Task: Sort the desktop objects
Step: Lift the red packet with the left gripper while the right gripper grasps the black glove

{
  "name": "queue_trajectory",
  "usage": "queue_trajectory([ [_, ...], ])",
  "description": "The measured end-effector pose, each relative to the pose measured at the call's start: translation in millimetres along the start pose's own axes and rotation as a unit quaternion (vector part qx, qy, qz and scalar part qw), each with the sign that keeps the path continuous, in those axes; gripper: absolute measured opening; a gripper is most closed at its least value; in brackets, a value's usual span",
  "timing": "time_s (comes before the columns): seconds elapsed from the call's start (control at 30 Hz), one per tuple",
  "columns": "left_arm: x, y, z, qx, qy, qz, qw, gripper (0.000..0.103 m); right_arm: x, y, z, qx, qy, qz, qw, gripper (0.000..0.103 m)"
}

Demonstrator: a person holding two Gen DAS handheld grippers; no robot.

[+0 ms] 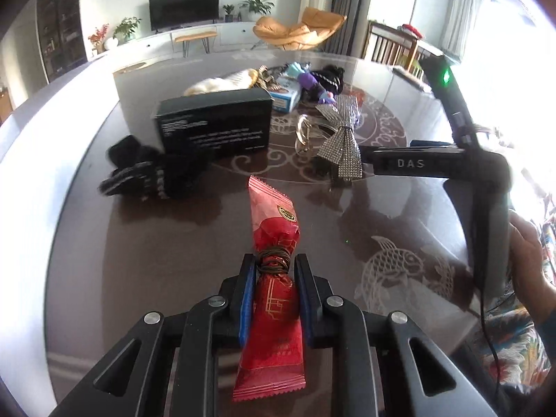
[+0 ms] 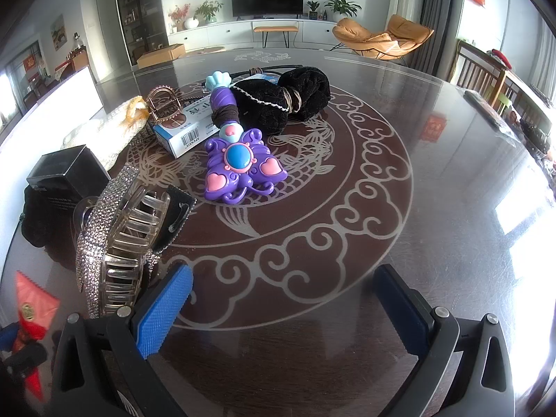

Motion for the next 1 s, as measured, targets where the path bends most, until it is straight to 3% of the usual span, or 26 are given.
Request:
queue_trajectory([
  [0.27,27,18,20,-0.012,0.005,0.041,0.9991,0.022,0,0,0,0.0,0.0,0.0,1.0,0.103],
  [0.6,44,22,56,-0.057,0.013,0.074,0.9956,0.021,0,0,0,0.0,0.0,0.001,1.0,0.103],
  [0.7,51,27,72,-0.074,0.021,0.092,0.9928,0.021,-5,-6,-4,0.028,-0.014,0.036,0.999,0.103],
  [0.73,52,28,80,-0.082,0.023,0.096,0.9918,0.021,-12,-7,0,0.02,0.001,0.028,0.999,0.103],
  [0.8,56,29,93,-0.092,0.024,0.099,0.9906,0.021,-26,-6,30,-0.046,0.036,0.019,0.998,0.103],
  [0.83,57,30,100,-0.097,0.022,0.099,0.9902,0.021,-23,-7,53,-0.09,0.028,0.027,0.995,0.103],
  [0.87,58,30,105,-0.101,0.022,0.098,0.9898,0.021,-15,-7,71,-0.113,-0.008,0.036,0.993,0.103],
  [0.93,59,31,113,-0.111,0.023,0.098,0.9887,0.021,23,-10,106,-0.123,-0.144,0.09,0.978,0.103],
  [1.0,59,33,118,-0.117,0.023,0.103,0.9875,0.021,72,-11,130,-0.12,-0.216,0.165,0.955,0.103],
])
Point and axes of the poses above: each gripper's, at about its wrist camera, not at the fingertips, and z roughly against the way its jaws point, x to its left, y to its underside, the point moved 3 cm from there along -z, roughly the way its jaws point, and after that the axes turned 15 degrees about y, right-handed, at the moved point
